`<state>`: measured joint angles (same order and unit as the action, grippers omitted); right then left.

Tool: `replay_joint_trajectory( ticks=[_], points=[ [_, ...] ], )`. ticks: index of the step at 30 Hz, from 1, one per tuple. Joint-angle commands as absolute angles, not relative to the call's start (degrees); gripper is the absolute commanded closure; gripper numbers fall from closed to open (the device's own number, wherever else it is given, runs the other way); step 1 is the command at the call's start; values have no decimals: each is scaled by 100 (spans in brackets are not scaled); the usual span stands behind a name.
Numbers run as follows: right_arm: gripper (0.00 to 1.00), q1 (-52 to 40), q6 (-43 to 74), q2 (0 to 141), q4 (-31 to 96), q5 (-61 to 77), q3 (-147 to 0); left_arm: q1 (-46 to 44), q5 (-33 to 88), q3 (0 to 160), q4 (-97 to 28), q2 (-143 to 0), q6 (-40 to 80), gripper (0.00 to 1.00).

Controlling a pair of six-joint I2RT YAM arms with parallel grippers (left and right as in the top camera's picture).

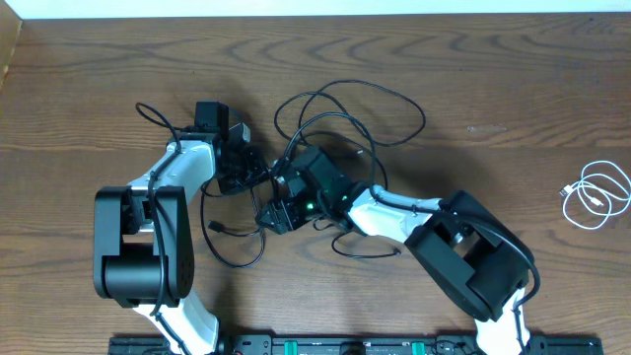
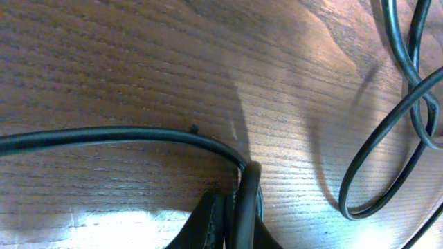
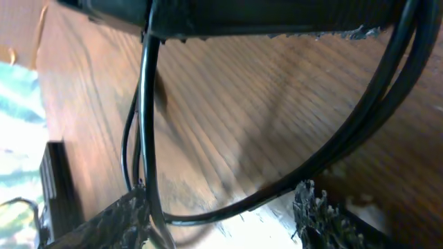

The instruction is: Untangle cables

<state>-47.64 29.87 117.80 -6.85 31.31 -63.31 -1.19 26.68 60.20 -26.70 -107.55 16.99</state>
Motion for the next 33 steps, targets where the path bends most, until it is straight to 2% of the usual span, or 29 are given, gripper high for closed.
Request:
replay_joint_trajectory(
  ticks=[1, 7, 10, 15, 27, 33],
  points=[
    [36, -5009, 3529, 11946, -576, 2224, -6219, -121, 2303, 5979, -2687, -11054, 1820, 92],
    [41, -5260, 4235, 11946, -574, 1007, -6219, -121, 2355, 5979, -2685, -11054, 1949, 92],
    [43, -5408, 4775, 11946, -539, -23, -6219, -121, 2353, 5979, -2687, -11054, 2311, 92],
    [46, -5588, 4971, 11948, -464, -1033, -6219, -121, 2421, 5979, -2683, -11054, 2329, 92],
    [48, -5610, 4821, 12020, -307, -1361, -6219, -121, 2700, 5979, -2663, -11054, 2327, 92],
    [44, -5607, 4303, 12029, -298, -1520, -6219, -121, 2698, 5979, -2665, -11054, 2324, 92]
  ],
)
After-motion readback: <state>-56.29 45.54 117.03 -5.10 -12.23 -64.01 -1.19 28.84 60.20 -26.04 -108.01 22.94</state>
